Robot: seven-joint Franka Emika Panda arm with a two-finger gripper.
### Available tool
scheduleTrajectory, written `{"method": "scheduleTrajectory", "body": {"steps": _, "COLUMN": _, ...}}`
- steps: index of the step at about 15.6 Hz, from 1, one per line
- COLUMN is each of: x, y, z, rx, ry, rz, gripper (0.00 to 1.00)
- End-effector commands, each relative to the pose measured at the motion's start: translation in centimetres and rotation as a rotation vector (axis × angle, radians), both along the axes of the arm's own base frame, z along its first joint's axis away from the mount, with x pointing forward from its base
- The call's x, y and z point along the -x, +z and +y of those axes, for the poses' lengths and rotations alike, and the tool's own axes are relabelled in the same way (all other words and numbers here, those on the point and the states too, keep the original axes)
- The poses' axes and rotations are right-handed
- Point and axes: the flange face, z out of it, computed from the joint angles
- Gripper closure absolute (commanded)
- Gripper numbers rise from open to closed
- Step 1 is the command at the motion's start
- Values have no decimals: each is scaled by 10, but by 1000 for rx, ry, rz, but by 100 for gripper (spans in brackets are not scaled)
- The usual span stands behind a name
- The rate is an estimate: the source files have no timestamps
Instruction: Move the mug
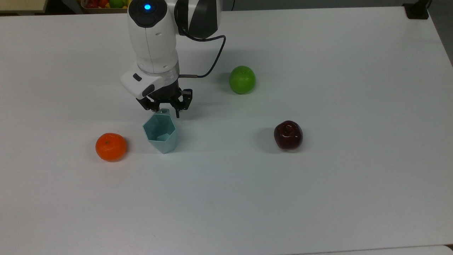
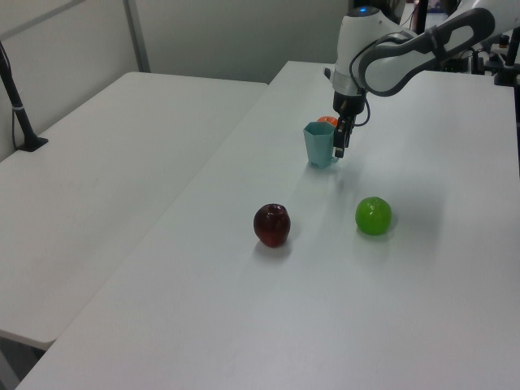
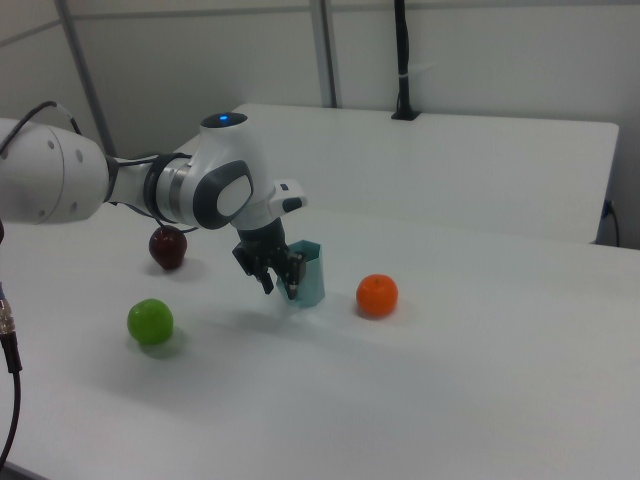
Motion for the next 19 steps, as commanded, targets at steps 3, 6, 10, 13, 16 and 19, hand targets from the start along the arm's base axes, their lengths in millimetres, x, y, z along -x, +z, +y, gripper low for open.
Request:
{"method": "scheduleTrajectory", "body": {"steps": 3, "x": 0, "y": 3, "z": 4, "rx": -3, "ry": -12, "rz": -20, "gripper": 62}}
{"method": "scheduleTrajectory", "body": {"steps": 6, "x": 1, "y": 5, "z": 4, "rx": -4, "ry": -17, "rz": -24, "gripper": 75}}
{"method": "scheduleTrajectory", "body": {"steps": 10, "x": 1, "y": 9, "z": 2, "rx": -4, "ry": -26, "rz": -27, "gripper": 88}}
{"method": "scheduleTrajectory", "body": {"steps": 13, "x": 3, "y": 16, "z": 1, "rx": -5, "ry": -28, "rz": -31, "gripper": 92}}
{"method": "scheduleTrajectory", "body": {"steps": 16, "x": 19, "y": 40, "z": -6, "rx": -6, "ry": -37, "rz": -33, "gripper": 93}}
{"method": "scheduleTrajectory", "body": {"steps": 19, "x": 49, "y": 60, "z": -19, "rx": -7, "ry": -51, "rz": -25, "gripper": 93}}
